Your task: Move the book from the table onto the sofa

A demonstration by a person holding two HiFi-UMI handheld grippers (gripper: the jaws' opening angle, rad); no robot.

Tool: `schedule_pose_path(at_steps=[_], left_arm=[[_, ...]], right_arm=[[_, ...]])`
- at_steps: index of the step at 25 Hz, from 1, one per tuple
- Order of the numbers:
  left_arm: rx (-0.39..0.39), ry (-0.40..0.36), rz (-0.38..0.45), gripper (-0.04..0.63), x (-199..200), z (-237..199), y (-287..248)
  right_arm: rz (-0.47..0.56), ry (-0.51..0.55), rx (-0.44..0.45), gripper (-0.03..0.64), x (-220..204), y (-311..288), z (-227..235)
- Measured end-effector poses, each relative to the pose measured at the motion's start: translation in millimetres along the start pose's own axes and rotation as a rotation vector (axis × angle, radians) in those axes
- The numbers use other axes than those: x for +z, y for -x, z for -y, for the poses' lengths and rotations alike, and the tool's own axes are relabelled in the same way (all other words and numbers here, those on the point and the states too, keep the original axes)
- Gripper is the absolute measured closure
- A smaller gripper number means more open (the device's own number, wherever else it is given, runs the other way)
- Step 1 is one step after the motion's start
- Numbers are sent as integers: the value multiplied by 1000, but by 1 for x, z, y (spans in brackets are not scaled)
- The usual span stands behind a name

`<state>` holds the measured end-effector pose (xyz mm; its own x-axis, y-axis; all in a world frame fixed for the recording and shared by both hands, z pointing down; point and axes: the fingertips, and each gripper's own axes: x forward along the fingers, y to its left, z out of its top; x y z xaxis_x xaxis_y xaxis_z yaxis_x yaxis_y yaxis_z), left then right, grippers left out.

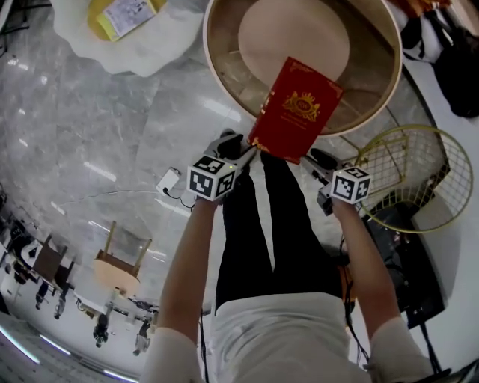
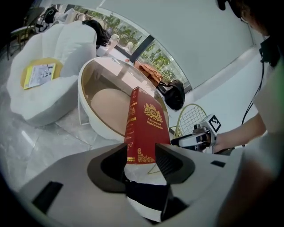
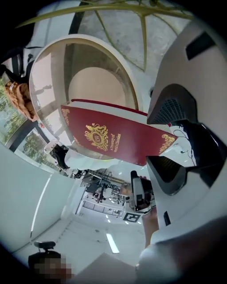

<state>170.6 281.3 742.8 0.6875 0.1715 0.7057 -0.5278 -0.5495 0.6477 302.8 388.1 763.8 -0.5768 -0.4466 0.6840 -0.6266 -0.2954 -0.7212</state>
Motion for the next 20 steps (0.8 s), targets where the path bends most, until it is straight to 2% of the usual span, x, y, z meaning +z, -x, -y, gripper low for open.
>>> schedule_pose_path(at_steps=[4,8,14,20], left_arm=[[-41,75,-60,330,-10,-14,-25],[-82,96,-116,282,-16,-19,-42],[-162,101,-163,264,-20,-14,-59],[-169,98,-148,264,-20,-18,-64]], right_arm=[[-35,-47,32,352,-5,-16,13],[-61,-77,75,321,-10,-28,14],[-91,-109,134,293,-12,-44,11],[-93,-137,148,299,-12,-45,14]])
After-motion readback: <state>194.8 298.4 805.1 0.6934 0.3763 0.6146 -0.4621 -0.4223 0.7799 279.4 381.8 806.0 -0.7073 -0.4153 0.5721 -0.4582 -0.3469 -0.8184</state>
